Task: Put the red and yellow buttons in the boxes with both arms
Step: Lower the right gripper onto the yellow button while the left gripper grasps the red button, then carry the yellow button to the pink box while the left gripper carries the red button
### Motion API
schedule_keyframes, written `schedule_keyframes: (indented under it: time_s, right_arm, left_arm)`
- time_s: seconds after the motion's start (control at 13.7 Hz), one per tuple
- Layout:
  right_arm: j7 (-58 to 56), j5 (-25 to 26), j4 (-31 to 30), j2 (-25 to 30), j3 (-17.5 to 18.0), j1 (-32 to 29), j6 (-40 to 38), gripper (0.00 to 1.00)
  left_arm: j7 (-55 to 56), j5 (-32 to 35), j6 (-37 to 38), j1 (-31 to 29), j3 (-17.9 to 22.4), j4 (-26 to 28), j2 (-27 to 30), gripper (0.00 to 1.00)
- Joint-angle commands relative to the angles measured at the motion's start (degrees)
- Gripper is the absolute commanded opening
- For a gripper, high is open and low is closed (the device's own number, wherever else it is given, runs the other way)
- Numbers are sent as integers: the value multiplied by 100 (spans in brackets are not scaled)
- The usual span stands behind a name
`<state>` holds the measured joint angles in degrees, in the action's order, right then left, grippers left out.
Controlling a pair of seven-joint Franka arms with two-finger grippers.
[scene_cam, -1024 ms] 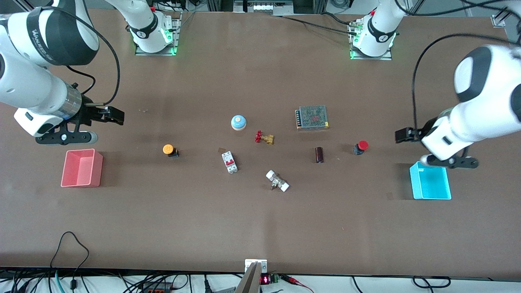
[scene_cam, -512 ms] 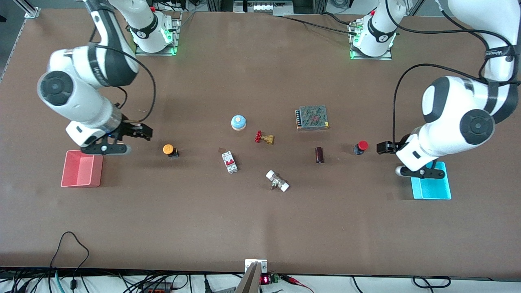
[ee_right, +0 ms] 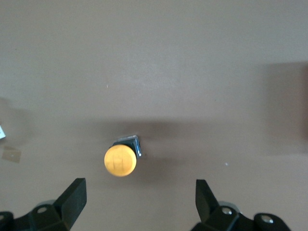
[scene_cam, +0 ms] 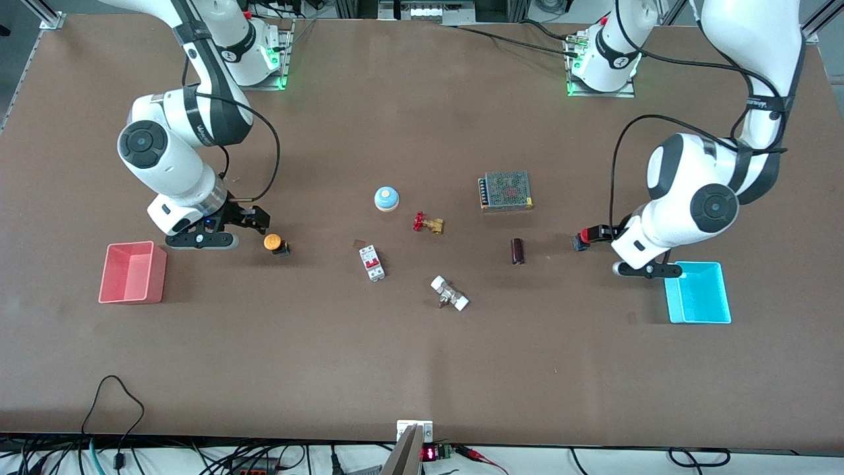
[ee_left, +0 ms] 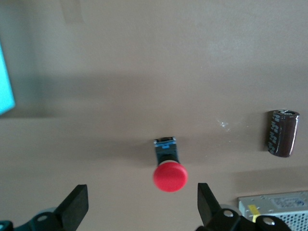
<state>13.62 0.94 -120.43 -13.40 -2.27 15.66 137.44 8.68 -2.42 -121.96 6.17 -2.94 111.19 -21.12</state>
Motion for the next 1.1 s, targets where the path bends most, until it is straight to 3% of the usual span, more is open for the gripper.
schedule_keyframes:
  time_s: [0.0,0.22,0.88,1.02]
  right_arm:
    - [106,-85,-42,-215,8,-2,396,100]
    - [97,-340,-25,-452,8,24,713,100]
    - [44,-314,19,-953,7,288,1039,100]
    - [44,-288,28,-1006,7,288,1092,94]
  left_arm:
    - [318,-144,-485,113,22,350,3,100]
    - [354,-371,-539,148,22,359,-164,100]
    - [310,-654,-689,157,22,421,-471,100]
    - [310,-654,-689,157,13,421,-507,99]
